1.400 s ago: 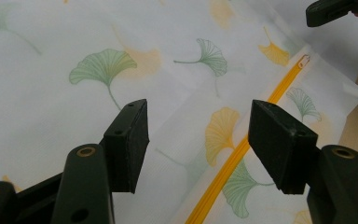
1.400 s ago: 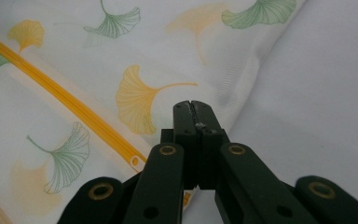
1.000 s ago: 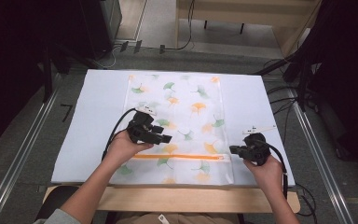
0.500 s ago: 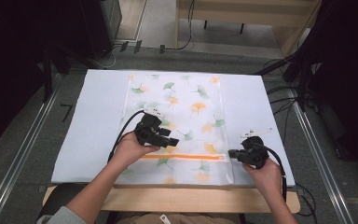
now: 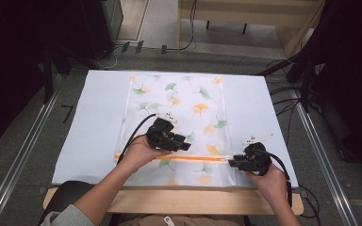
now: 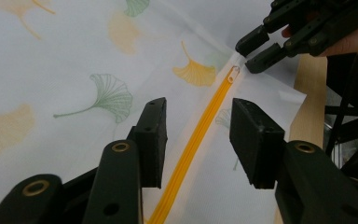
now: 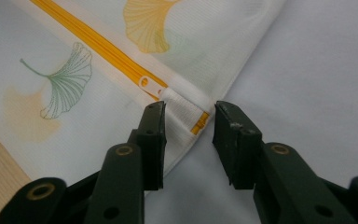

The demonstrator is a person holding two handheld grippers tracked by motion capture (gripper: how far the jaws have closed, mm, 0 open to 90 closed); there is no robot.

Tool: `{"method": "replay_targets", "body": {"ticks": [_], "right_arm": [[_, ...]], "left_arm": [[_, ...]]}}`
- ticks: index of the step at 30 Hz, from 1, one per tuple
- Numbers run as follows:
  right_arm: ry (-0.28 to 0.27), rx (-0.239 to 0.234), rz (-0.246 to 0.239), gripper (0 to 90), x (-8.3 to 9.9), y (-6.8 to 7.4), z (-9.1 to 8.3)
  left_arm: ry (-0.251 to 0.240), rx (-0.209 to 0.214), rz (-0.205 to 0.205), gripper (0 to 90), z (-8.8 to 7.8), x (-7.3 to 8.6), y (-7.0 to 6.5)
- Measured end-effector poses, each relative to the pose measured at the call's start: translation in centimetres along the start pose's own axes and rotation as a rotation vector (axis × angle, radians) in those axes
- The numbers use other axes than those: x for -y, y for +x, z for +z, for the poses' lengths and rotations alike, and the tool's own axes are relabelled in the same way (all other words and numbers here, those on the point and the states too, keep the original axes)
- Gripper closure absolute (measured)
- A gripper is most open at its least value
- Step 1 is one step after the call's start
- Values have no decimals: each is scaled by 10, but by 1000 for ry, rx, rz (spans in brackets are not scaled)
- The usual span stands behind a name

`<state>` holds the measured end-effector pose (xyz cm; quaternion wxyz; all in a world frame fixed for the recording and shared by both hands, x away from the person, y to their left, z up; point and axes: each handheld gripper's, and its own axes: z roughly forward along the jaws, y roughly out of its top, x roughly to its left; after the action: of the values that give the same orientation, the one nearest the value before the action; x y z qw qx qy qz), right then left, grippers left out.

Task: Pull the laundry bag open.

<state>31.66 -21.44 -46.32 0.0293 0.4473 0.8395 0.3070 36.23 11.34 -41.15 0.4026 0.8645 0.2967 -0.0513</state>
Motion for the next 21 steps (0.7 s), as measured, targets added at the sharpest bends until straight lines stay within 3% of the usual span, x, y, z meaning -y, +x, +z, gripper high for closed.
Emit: {"method": "replay_targets", "body": {"ticks": [4, 9, 11, 14, 18, 21], "right_arm": [[-6, 21, -1, 640, -2, 4, 3], [-6, 63, -1, 664, -6, 11, 7], [-6, 80, -5, 675, -7, 13, 8], [-8, 108, -24, 683, -6, 16, 9], [-16, 124, 3, 715, -6, 18, 9], [-27, 123, -7, 773, -6, 20, 10]], "left_arm": [[10, 4, 3, 573, 5, -1, -2], [52, -23, 12, 553, 14, -1, -4], [68, 3, 5, 560, 18, 0, -4], [67, -1, -17, 539, 24, 3, -4], [78, -16, -5, 537, 30, 4, -7], [91, -14, -13, 534, 34, 5, -9]]}}
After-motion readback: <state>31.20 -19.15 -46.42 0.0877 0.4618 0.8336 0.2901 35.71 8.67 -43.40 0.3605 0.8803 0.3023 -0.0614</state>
